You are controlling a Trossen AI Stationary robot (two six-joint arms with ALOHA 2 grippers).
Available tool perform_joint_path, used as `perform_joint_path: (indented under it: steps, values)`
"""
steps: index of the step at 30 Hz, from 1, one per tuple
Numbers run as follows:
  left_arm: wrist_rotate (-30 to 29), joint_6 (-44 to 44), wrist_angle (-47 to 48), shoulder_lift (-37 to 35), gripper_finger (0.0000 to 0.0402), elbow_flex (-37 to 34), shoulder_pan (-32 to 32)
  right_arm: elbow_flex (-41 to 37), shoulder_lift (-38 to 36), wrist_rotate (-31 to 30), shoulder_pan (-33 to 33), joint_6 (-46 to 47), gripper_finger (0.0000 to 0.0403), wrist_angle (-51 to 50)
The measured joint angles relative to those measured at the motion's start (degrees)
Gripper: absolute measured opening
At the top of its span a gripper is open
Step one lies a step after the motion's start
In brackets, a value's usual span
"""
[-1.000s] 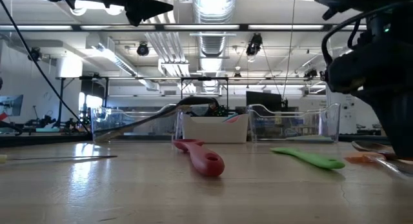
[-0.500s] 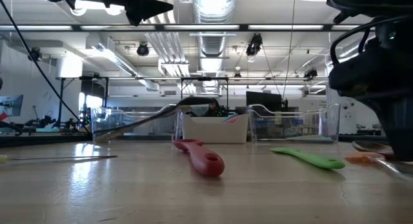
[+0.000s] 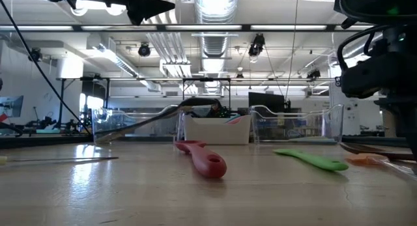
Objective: Pick & Place Kitchen Items
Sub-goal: Put the wood brown cooking spoon into the left transparent bin
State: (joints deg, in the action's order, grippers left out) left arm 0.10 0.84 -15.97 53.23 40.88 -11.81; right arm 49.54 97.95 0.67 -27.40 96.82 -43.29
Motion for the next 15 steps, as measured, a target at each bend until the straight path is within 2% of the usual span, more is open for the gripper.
perform_joint_path:
  steps: [9, 15]
  values:
    - [0.0, -0.8, 0.0, 0.0, 0.0296, 0.0, 0.0, 0.1, -2.0, 0.8, 0.0, -1.7, 0.0017, -2.1]
    - [0.0, -0.8, 0.2, 0.0, 0.0296, 0.0, 0.0, 2.0, -5.4, 0.1, 0.1, -2.0, 0.0014, -12.2]
